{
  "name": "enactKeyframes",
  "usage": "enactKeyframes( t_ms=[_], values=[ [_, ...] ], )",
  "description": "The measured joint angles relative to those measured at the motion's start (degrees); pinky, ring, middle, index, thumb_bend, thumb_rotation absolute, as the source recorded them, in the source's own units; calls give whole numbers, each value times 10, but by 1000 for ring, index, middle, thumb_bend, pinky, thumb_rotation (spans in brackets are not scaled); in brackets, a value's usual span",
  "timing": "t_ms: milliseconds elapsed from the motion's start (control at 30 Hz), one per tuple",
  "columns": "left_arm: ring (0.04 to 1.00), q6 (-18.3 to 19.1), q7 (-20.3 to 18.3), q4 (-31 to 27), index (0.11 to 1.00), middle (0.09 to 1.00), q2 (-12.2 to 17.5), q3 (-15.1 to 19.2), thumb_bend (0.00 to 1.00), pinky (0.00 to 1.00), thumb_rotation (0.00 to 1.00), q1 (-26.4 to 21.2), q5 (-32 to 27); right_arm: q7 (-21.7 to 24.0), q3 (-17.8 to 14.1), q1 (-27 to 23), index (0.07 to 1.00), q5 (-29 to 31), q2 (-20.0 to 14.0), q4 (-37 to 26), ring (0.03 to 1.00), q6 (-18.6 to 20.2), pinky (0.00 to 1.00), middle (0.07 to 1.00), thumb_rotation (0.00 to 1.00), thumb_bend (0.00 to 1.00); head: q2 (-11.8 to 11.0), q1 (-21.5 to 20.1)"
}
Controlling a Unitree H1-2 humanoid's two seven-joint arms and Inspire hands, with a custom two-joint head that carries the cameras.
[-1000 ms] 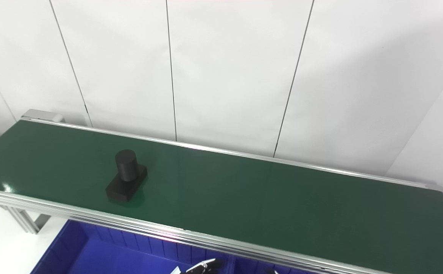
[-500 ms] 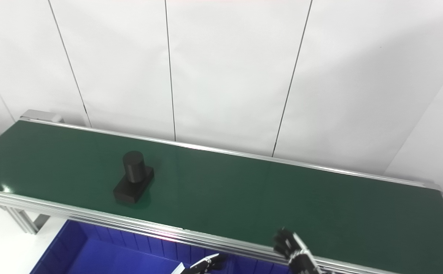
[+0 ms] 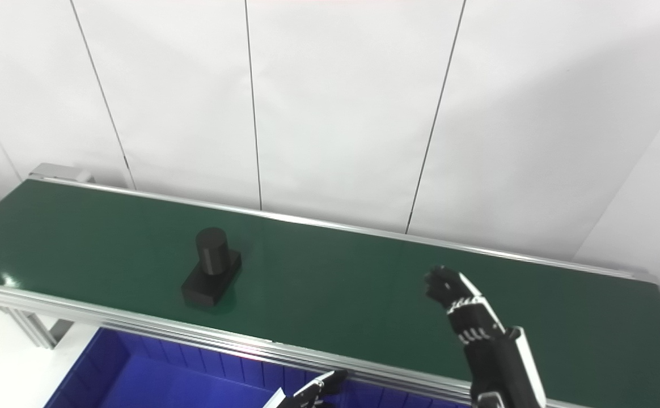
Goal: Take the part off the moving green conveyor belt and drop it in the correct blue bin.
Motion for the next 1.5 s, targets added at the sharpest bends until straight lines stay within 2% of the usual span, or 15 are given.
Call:
enactKeyframes(
  t_ms=[200, 400, 567, 700, 933, 1033, 1067, 1100, 1133, 1267, 1500],
  values=[
    [906, 0, 1, -7, 905, 936, 0, -8, 961, 829, 963, 5, -2, -8, -4, -65, 878, -22, 19, 92, 880, -6, 845, 890, 642, 862, -3, -1],
    [909, 0, 2, -10, 902, 936, 1, -16, 977, 825, 955, 7, 3, -17, -5, -133, 872, -56, 44, 173, 884, -9, 852, 887, 665, 878, -2, 3],
    [919, 0, 9, -18, 906, 940, 2, -13, 975, 840, 956, 8, 2, -35, 1, -161, 880, -70, 77, 229, 888, -9, 852, 900, 657, 890, 1, -3],
    [911, 0, 13, -26, 903, 935, 3, -13, 984, 830, 966, 9, 3, -47, 13, -186, 877, -101, 100, 288, 881, -8, 859, 895, 671, 937, -2, 2],
    [912, 0, 28, -28, 904, 937, 3, -21, 989, 826, 962, 10, 10, -56, 34, -235, 892, -151, 110, 367, 906, -6, 868, 915, 653, 931, -9, 6],
    [911, 0, 40, -26, 902, 935, 2, -27, 992, 830, 958, 10, 10, -56, 43, -258, 899, -165, 109, 419, 907, -7, 866, 923, 618, 891, -27, 11],
    [912, 0, 43, -26, 899, 935, 1, -30, 994, 829, 950, 10, 10, -56, 46, -262, 901, -169, 108, 433, 904, -7, 857, 923, 605, 879, -26, 14],
    [912, 0, 45, -26, 898, 935, 0, -33, 994, 829, 949, 10, 10, -56, 50, -264, 902, -174, 105, 439, 904, -7, 856, 923, 603, 878, -26, 14],
    [909, 0, 46, -26, 893, 930, 0, -36, 998, 827, 949, 11, 10, -54, 53, -264, 896, -177, 101, 440, 894, -7, 847, 916, 584, 899, -17, 17],
    [905, 0, 61, -31, 898, 926, -2, -50, 989, 835, 949, 13, 17, -58, 60, -266, 886, -201, 90, 437, 863, -7, 805, 900, 501, 940, -16, 18],
    [892, 0, 81, -31, 888, 917, -5, -67, 968, 828, 958, 12, 36, -94, 60, -266, 887, -229, 83, 434, 844, -7, 800, 892, 403, 926, -14, 25]
  ],
)
